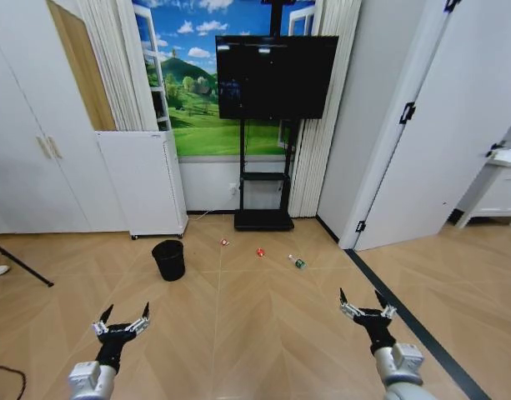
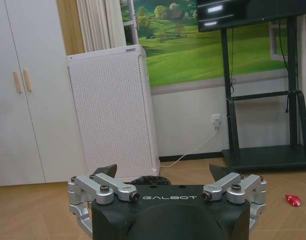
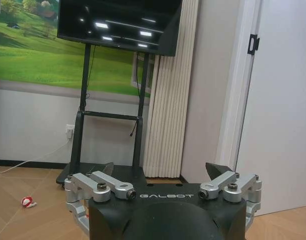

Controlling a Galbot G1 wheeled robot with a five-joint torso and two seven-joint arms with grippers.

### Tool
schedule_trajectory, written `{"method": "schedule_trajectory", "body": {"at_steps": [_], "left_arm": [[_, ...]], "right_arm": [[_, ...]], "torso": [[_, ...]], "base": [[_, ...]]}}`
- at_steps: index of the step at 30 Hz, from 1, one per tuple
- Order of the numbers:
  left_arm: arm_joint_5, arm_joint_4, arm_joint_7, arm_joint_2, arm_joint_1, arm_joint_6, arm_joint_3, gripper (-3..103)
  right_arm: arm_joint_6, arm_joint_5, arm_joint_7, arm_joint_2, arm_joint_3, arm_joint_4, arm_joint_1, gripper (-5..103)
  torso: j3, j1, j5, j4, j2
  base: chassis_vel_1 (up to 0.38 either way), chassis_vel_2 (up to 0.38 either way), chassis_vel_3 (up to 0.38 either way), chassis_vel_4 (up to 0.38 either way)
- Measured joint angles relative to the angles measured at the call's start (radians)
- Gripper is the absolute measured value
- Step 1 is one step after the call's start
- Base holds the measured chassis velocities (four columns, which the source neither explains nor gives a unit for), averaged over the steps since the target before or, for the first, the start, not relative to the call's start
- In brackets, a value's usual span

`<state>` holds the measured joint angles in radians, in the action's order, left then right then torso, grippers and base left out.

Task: Pick up the trash bin and place the garbage on the floor into it.

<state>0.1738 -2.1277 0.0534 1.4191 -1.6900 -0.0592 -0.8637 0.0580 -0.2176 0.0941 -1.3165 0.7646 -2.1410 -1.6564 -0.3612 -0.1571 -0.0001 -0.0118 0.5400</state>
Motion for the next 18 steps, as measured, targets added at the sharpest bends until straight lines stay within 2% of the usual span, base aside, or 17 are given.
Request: {"method": "schedule_trajectory", "body": {"at_steps": [11, 14, 18], "left_arm": [[0.003, 0.002, 0.002, 0.0, 0.004, 0.002, -0.006, 100], [0.003, 0.002, 0.002, 0.001, 0.003, 0.002, -0.006, 100], [0.003, 0.002, 0.002, 0.002, 0.003, 0.003, -0.006, 100]], "right_arm": [[0.0, 0.002, -0.002, -0.005, -0.003, 0.004, 0.0, 100], [-0.003, 0.002, -0.002, -0.006, -0.003, 0.005, 0.0, 100], [-0.006, 0.001, -0.002, -0.005, -0.001, 0.007, -0.001, 100]], "torso": [[0.0, 0.0, 0.0003, 0.0, 0.0], [0.0, 0.0, 0.0004, 0.0004, 0.0], [0.0, 0.0, 0.0, -0.0003, 0.0]], "base": [[-0.243, 0.231, 0.245, -0.232], [-0.313, 0.293, 0.292, -0.311], [-0.327, 0.325, 0.344, -0.338]]}}
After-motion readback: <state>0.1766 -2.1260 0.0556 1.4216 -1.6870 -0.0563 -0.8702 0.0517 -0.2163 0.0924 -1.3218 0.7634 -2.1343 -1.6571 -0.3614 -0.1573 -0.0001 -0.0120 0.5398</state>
